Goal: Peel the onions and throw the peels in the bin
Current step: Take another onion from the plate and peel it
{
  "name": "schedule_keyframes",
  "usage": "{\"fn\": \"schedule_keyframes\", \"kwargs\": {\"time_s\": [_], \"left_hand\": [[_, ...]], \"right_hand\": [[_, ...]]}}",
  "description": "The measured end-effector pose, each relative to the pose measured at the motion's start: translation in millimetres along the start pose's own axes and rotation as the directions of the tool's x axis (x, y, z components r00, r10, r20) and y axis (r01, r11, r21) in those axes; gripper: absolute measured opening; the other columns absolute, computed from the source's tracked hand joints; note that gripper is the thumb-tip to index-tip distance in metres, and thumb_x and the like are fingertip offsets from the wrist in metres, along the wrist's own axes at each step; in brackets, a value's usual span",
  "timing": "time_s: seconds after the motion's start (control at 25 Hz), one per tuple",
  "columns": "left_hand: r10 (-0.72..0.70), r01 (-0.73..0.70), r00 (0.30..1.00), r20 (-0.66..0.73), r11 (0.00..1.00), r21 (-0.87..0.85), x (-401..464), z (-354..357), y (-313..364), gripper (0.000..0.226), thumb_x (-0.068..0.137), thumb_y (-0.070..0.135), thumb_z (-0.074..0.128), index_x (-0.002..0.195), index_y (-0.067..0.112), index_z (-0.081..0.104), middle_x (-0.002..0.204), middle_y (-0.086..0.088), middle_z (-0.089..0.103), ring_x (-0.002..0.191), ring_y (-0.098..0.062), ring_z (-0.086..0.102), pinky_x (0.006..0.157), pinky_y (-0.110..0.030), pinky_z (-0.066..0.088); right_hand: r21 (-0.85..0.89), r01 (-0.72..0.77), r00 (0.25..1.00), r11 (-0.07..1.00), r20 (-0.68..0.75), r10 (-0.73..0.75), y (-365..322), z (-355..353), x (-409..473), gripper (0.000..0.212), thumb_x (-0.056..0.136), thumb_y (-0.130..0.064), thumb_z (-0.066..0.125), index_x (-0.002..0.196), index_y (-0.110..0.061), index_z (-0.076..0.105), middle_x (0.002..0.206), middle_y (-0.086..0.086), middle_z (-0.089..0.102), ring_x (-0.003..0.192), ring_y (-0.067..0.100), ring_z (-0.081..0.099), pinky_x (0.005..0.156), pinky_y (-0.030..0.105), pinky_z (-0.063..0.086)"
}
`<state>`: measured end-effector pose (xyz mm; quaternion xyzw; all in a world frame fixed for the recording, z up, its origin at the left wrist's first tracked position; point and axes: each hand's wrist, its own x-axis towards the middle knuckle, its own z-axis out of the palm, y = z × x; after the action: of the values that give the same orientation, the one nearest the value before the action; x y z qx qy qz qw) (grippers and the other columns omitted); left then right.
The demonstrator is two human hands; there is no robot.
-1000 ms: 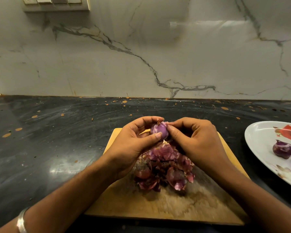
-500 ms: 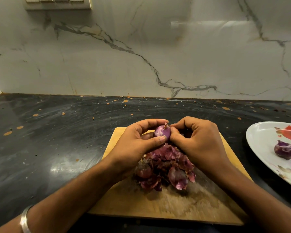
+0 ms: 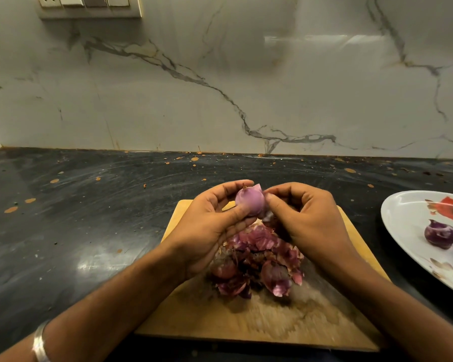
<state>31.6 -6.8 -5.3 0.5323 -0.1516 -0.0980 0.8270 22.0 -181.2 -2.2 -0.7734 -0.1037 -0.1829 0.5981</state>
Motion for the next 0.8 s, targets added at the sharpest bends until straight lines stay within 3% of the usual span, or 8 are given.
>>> {"fn": "schedule_keyframes", "kwargs": {"time_s": [0.08, 0.24, 0.6, 0.8], "left_hand": [[-0.003, 0.003, 1.0, -0.012, 1.0, 0.014, 0.3, -1.5, 0.3, 0.045, 0.076, 0.003, 0.066, 0.121, 0.006, 0.063, 0.128, -0.014, 0.065, 0.111, -0.027, 0.068, 0.087, -0.033, 0.059], [0.008, -0.007, 1.0, -0.024, 1.0, 0.023, 0.3, -0.1, -2.3, 0.045, 0.075, 0.003, 0.068, 0.12, 0.007, 0.064, 0.128, -0.015, 0.065, 0.109, -0.026, 0.069, 0.085, -0.031, 0.059], [0.039, -0.036, 0.999, -0.026, 0.996, 0.086, -1.0, 1.0, -6.9, 0.045, 0.074, -0.002, 0.072, 0.118, 0.008, 0.066, 0.12, -0.015, 0.07, 0.106, -0.027, 0.07, 0.087, -0.032, 0.058], [0.03, -0.03, 1.0, 0.003, 0.993, 0.116, -3.2, 2.4, -6.1, 0.044, 0.078, -0.011, 0.068, 0.119, 0.006, 0.064, 0.116, -0.018, 0.071, 0.102, -0.027, 0.072, 0.081, -0.03, 0.059]], "right_hand": [[0.027, -0.001, 0.998, 1.0, 0.059, -0.001, -0.7, 2.6, -1.2, 0.011, 0.09, -0.027, 0.071, 0.095, -0.019, 0.077, 0.083, -0.003, 0.077, 0.078, 0.012, 0.074, 0.066, 0.028, 0.06], [-0.026, 0.031, 0.998, 0.999, 0.055, -0.03, -0.7, 0.8, -0.5, 0.009, 0.092, -0.019, 0.069, 0.093, -0.018, 0.079, 0.082, -0.007, 0.077, 0.077, 0.007, 0.073, 0.068, 0.024, 0.059], [-0.133, 0.078, 0.997, 0.988, 0.028, -0.075, -2.1, 6.9, -3.4, 0.01, 0.093, -0.019, 0.066, 0.089, -0.018, 0.074, 0.076, 0.0, 0.074, 0.073, 0.02, 0.07, 0.068, 0.047, 0.058], [-0.193, 0.113, 0.993, 0.975, 0.005, -0.114, -4.4, 4.5, -3.8, 0.011, 0.088, -0.012, 0.07, 0.083, -0.02, 0.075, 0.067, 0.002, 0.071, 0.063, 0.021, 0.063, 0.059, 0.041, 0.052]]}}
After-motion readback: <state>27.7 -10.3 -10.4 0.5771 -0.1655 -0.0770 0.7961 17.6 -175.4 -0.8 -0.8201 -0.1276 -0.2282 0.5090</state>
